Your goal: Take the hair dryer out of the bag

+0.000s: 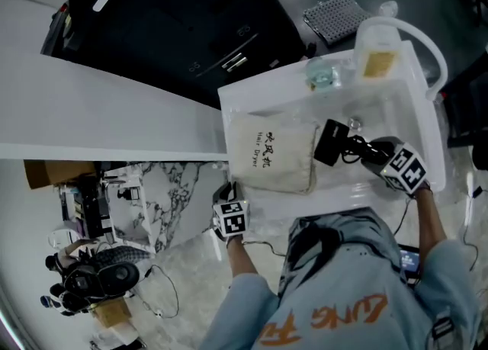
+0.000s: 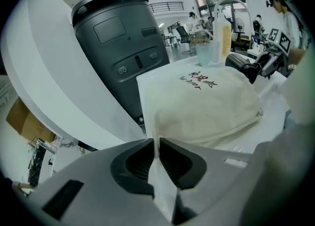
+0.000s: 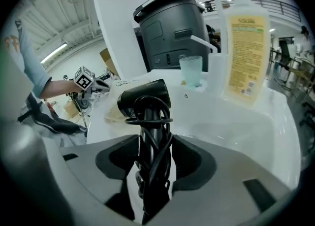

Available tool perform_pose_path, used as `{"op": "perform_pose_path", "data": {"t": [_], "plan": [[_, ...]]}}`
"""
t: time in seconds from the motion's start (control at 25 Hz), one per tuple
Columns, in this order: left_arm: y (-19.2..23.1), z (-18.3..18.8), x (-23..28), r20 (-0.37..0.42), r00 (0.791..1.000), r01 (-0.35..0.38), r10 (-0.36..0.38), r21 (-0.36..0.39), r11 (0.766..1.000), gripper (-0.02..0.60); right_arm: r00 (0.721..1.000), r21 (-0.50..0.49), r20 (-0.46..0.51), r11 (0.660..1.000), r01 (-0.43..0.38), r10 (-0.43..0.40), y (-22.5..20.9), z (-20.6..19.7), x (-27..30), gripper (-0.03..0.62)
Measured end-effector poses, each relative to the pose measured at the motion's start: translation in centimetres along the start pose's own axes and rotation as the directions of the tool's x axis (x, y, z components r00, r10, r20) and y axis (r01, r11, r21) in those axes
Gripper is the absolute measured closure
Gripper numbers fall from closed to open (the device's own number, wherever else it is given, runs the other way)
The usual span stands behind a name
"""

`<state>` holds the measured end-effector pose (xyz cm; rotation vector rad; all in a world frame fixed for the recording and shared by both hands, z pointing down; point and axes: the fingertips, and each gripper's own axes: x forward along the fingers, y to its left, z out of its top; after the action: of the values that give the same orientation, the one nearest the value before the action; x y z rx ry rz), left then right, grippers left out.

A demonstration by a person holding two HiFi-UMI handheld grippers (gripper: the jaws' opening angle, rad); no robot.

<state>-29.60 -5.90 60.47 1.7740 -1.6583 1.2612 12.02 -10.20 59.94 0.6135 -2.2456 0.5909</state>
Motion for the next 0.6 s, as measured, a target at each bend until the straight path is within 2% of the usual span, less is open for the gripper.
{"op": "perform_pose_path", "data": {"t": [0.2, 0.44, 0.6], "plan": [[-0.8, 0.3, 0.0, -0.006, 1.000, 0.021, -0.021, 0.051, 0.998, 0.548, 0.997, 0.116, -0.015, 0.990, 0.078, -0.077, -3.2, -1.4, 0.1, 0.378], [-1.0, 0.3, -0.4, 0.006, 0.999, 0.049, -0.050, 0.049, 0.998, 0.538, 0.979, 0.274, -0.096, 0.941, 0.199, -0.179, -6.1, -2.6, 1.0, 0.378], [-2.2, -0.1, -0.9, 0.003, 0.994, 0.111, -0.112, 0.077, 0.991, 0.527, 0.964, 0.291, -0.179, 0.925, 0.244, -0.198, -6.8, -3.6, 2.7, 0.378]]}}
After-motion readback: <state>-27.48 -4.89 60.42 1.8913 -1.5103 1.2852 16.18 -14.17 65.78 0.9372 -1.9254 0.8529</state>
